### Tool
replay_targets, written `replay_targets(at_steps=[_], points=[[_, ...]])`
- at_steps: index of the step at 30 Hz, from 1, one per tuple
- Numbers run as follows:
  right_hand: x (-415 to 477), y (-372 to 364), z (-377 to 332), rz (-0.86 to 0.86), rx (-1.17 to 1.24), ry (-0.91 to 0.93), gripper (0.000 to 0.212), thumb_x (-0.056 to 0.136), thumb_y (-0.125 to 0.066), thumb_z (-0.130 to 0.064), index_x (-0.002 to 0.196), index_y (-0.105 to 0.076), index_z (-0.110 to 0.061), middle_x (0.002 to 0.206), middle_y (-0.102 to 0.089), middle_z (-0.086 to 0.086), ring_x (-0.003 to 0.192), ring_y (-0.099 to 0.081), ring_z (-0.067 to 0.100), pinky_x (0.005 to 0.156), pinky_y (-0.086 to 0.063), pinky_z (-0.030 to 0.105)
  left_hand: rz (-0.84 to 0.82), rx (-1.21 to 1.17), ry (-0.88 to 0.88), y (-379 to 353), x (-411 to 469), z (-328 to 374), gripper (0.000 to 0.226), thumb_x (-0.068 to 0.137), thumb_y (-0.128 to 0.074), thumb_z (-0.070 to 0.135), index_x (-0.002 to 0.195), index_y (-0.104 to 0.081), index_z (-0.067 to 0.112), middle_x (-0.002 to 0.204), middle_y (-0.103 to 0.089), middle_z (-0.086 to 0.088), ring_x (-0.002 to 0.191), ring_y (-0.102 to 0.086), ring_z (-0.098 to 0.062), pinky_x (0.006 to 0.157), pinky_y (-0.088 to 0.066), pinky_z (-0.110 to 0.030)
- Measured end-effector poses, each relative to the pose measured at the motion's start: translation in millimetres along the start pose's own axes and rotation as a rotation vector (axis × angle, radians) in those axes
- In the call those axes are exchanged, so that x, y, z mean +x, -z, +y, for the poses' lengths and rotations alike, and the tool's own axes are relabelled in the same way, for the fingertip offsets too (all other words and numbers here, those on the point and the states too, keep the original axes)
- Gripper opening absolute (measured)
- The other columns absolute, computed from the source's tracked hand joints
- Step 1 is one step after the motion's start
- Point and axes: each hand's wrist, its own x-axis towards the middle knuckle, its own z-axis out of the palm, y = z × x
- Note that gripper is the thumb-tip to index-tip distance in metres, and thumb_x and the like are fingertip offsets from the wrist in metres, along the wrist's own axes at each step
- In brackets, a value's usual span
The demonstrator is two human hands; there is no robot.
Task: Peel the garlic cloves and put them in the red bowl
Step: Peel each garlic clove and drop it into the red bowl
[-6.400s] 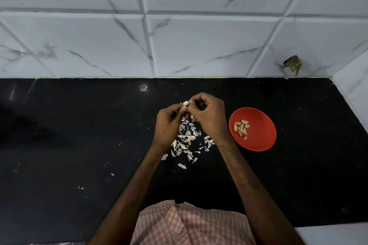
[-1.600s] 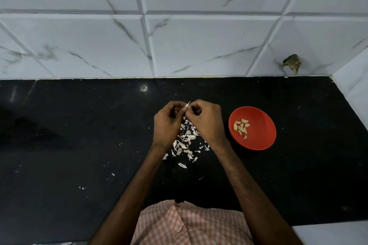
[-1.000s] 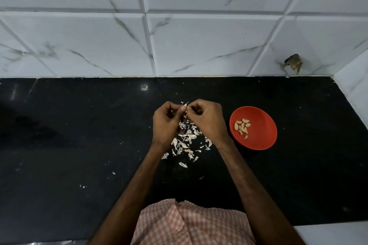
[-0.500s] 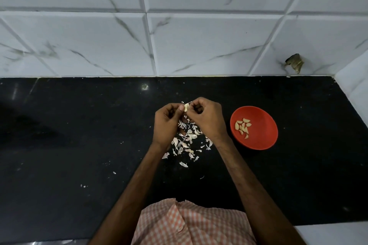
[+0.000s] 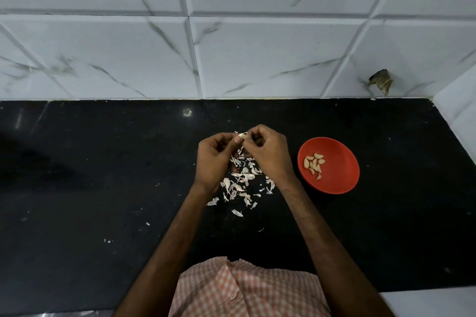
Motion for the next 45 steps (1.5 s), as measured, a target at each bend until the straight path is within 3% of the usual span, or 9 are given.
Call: replay_targets(at_steps=[6,10,17,22,29,32,36,39,45], points=[[-1,0,-2,0.009,0.149,0.014,0.015,0.099,-0.065,-0.02,0.111,-0.068,-0.011,0.097,-0.071,-0.002,0.088,-0.073,0.013,0.072,-0.063,0.033,0.044,0.097,-0.025,0,0,1,0.015,0.098,-0.066,0.016,0.103,-0.073,0.005,0.078,-0.074,-0.005,0.057,-0.059,-0.027,0.041,-0.048,-0.028],[-2,-4,-1,0.079,0.139,0.068,0.009,0.091,-0.074,-0.015,0.098,-0.073,-0.01,0.09,-0.074,0.0,0.084,-0.073,0.016,0.075,-0.063,0.039,0.026,0.134,-0.052,-3,-2,4,0.019,0.097,-0.068,0.024,0.103,-0.074,0.007,0.085,-0.076,-0.009,0.064,-0.06,-0.051,0.042,-0.048,-0.03],[0,-13,-1,0.242,0.132,0.011,0.01,0.092,-0.066,0.002,0.087,-0.068,-0.006,0.08,-0.068,0.003,0.075,-0.069,0.017,0.066,-0.061,0.035,0.035,0.195,-0.088,-14,-5,5,0.014,0.097,-0.067,0.015,0.105,-0.075,0.005,0.084,-0.076,-0.008,0.048,-0.059,-0.018,0.04,-0.047,-0.027],[1,-11,-5,0.181,0.415,-0.171,0.02,0.094,-0.063,0.004,0.082,-0.067,-0.012,0.075,-0.067,0.0,0.066,-0.064,0.008,0.059,-0.053,0.023,0.071,0.188,-0.096,-16,-5,4,0.011,0.097,-0.067,0.012,0.104,-0.075,0.009,0.085,-0.076,-0.007,0.05,-0.063,-0.015,0.043,-0.049,-0.027],[1,-6,-7,0.074,0.68,-0.374,0.02,0.096,-0.059,0.004,0.083,-0.065,-0.009,0.076,-0.066,-0.001,0.075,-0.064,0.012,0.065,-0.055,0.025,0.093,0.27,-0.165,-14,-3,-1,0.015,0.097,-0.065,0.005,0.102,-0.074,0.015,0.091,-0.076,0.002,0.07,-0.071,-0.011,0.057,-0.057,-0.029],[1,-7,-5,0.082,0.555,-0.297,0.017,0.096,-0.061,0.002,0.085,-0.067,-0.01,0.076,-0.068,0.001,0.074,-0.066,0.012,0.065,-0.058,0.027,0.1,0.34,-0.197,-15,-2,-1,0.016,0.096,-0.065,0.004,0.103,-0.074,0.015,0.093,-0.075,0.008,0.083,-0.072,-0.008,0.073,-0.061,-0.034],[0,-4,1,0.11,0.418,-0.142,0.009,0.097,-0.065,-0.009,0.092,-0.071,-0.011,0.089,-0.072,0.01,0.088,-0.073,0.025,0.075,-0.062,0.034,0.107,0.343,-0.155,-15,0,-1,0.012,0.096,-0.068,0.013,0.105,-0.074,0.017,0.092,-0.075,0.008,0.074,-0.07,-0.007,0.066,-0.061,-0.034],[0,3,2,0.073,0.422,-0.079,0.007,0.098,-0.065,-0.014,0.1,-0.072,-0.013,0.098,-0.073,0.009,0.094,-0.073,0.021,0.075,-0.061,0.029,0.143,0.393,-0.184,-11,0,1,0.01,0.095,-0.07,0.018,0.104,-0.075,0.016,0.09,-0.075,0.008,0.08,-0.07,-0.007,0.07,-0.059,-0.029],[1,-1,2,0.08,0.305,-0.03,0.006,0.092,-0.072,-0.008,0.091,-0.07,-0.014,0.084,-0.074,-0.001,0.083,-0.073,0.016,0.077,-0.061,0.033,0.104,0.415,-0.193,-15,-4,5,0.009,0.095,-0.071,0.024,0.099,-0.074,0.017,0.086,-0.072,0.009,0.076,-0.068,-0.007,0.063,-0.058,-0.031]])
